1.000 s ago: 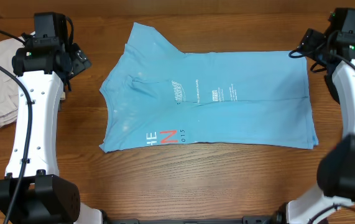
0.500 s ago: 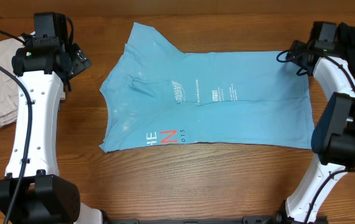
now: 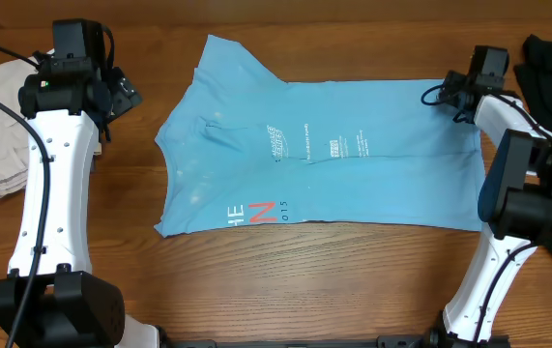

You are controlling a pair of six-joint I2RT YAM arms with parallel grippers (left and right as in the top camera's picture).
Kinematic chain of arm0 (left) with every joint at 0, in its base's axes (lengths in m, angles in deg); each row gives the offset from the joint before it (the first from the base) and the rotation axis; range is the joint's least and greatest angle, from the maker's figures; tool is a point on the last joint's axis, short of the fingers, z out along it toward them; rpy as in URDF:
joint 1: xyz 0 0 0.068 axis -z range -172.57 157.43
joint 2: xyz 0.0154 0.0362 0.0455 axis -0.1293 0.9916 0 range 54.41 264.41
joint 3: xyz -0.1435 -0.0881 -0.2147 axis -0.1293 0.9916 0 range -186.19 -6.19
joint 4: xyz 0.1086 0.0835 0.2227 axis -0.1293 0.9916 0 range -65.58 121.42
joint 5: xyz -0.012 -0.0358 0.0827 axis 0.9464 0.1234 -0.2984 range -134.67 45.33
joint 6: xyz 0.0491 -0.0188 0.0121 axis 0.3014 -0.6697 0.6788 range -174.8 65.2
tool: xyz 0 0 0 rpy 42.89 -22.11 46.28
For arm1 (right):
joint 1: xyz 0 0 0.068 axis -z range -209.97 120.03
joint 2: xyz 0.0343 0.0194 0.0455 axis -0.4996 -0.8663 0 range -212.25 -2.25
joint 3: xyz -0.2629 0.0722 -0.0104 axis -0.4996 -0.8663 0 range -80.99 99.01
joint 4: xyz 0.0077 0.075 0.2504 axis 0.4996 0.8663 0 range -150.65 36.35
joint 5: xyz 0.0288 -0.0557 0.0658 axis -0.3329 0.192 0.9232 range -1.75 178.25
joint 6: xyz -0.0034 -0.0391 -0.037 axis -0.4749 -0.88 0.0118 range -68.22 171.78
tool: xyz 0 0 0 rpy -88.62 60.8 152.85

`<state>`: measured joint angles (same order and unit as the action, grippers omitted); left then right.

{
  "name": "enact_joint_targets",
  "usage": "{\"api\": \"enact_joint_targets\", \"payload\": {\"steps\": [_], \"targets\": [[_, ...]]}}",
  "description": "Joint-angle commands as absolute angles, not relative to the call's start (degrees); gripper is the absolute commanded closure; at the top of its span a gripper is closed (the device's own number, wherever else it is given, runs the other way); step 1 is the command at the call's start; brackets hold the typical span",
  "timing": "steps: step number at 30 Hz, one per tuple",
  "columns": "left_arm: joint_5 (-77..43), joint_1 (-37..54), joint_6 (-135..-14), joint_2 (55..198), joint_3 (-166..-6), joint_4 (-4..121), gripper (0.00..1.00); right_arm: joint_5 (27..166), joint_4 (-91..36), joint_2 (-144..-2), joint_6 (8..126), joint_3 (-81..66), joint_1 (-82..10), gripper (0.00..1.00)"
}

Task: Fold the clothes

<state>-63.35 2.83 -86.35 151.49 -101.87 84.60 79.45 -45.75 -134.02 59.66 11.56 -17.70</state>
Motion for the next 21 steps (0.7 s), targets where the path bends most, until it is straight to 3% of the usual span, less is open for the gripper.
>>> {"api": "enact_joint_targets", "payload": {"steps": [1, 21], "targets": [[-64.1, 2.9, -86.1, 151.4, -102.4, 84.5, 0.0, 78.6, -46.9, -134.1, 58.8, 11.6, -17.4, 0.3], [-64.1, 2.9, -86.1, 151.4, -102.4, 84.5, 0.0, 77.8, -49.2, -136.1, 58.8, 11.6, -15.8, 0.34]]}}
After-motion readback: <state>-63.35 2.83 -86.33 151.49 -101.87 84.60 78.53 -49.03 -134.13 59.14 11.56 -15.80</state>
